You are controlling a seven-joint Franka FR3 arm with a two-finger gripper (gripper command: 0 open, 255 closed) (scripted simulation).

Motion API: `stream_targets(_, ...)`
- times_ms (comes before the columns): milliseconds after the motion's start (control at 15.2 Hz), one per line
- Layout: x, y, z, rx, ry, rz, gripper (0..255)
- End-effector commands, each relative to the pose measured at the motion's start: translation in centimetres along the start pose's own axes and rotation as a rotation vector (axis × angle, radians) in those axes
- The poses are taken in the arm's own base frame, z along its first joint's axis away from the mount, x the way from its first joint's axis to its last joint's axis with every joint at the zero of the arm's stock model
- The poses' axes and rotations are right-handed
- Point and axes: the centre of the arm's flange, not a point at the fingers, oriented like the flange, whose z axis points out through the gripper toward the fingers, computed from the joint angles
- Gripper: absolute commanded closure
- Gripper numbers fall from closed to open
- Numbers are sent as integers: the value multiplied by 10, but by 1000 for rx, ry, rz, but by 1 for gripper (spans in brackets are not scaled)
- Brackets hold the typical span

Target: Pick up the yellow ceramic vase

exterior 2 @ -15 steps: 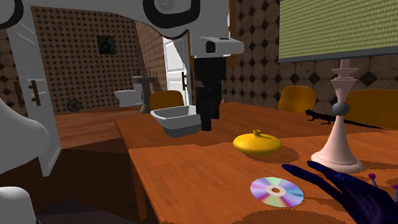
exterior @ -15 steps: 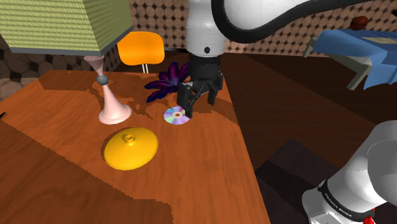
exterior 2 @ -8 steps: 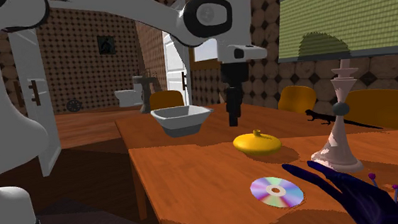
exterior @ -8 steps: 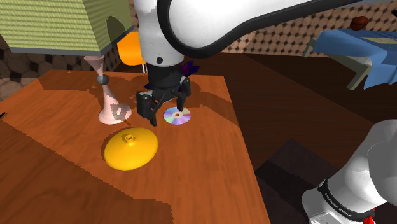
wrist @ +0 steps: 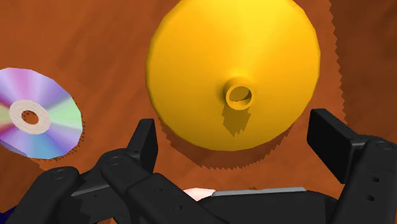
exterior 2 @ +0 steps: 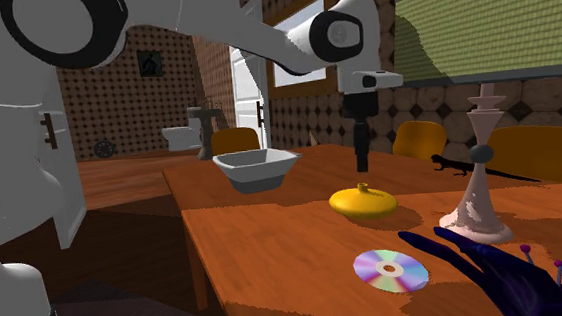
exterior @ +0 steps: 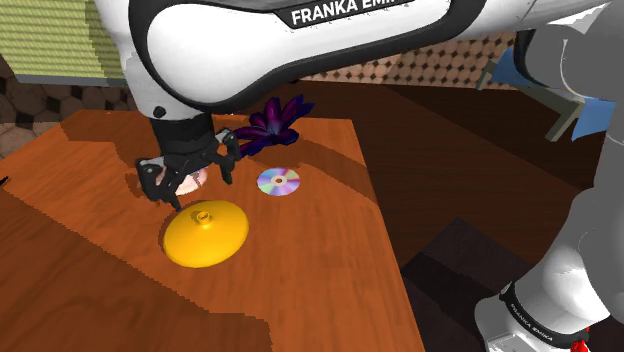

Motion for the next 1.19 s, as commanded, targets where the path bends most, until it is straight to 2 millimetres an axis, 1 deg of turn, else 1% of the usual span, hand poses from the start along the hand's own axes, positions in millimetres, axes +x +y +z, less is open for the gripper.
stream_targets(0, 7, -16, 4, -5, 8, 0, 0)
stream_targets(396, 6, -16, 36, -5, 8, 0, 0)
stream_targets(462, 6, -16, 44, -5, 8, 0, 0)
stream_targets(594, 6, -16, 44, -5, 8, 0, 0)
stream_targets(660, 6, -16, 44, -5, 8, 0, 255)
stream_targets(1122, 6, -15, 45, -5, 8, 0, 255)
